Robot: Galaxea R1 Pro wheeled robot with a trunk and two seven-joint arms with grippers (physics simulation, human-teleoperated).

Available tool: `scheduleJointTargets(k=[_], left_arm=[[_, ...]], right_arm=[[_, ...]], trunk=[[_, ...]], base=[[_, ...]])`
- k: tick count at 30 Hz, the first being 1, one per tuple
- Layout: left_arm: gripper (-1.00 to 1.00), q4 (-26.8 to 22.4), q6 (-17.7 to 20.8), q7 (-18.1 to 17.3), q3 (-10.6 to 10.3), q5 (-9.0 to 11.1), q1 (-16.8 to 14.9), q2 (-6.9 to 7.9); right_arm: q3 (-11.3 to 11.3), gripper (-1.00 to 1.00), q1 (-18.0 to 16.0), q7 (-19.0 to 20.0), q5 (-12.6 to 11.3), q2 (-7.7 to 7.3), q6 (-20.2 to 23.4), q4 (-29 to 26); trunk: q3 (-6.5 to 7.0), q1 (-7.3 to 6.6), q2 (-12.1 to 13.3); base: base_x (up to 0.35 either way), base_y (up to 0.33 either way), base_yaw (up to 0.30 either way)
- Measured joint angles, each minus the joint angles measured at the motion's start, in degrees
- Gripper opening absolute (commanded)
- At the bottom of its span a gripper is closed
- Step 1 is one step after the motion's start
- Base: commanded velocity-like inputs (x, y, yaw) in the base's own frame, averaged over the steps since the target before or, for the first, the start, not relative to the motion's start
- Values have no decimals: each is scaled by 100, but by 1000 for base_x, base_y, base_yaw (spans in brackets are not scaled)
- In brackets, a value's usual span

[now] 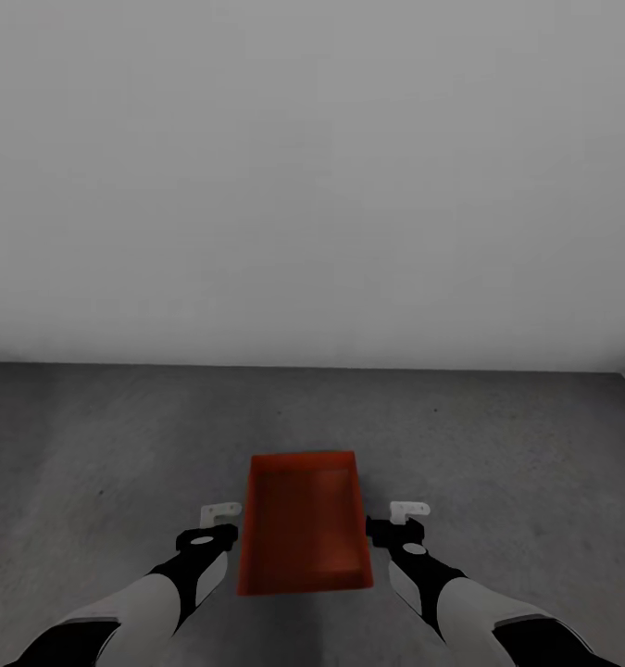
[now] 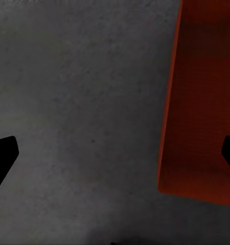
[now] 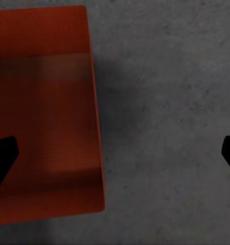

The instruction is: Move the two storage containers from the living room to the garage. In the garage, place one container on the floor and stack the other container on top of it (either order is fine).

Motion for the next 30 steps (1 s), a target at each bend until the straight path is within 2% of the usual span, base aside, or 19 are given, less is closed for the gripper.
scheduleJointTargets(k=[3, 15, 21, 24, 30], left_arm=[[100, 0, 0, 0, 0, 0, 1, 0], [100, -1, 0, 32, 1, -5, -3, -1], [100, 0, 3, 43, 7, 23, -1, 6], [100, 9, 7, 46, 10, 149, -2, 9], [100, 41, 8, 42, 10, 173, -2, 9]], right_arm=[[0, 100, 1, -3, -2, 0, -3, 0], [1, 100, -1, -17, -3, 0, -24, 1], [0, 100, -1, -25, -3, 1, -30, 0], [0, 100, 1, -22, -3, 1, -24, 0], [0, 100, -1, -29, -3, 1, -42, 0]], trunk=[[54, -66, 120], [55, -66, 122], [54, -63, 122], [54, -63, 122], [54, -63, 122]], base=[[0, 0, 0], [-12, 0, 0], [-276, 0, 0], [-340, 0, 0], [-344, 0, 0]])
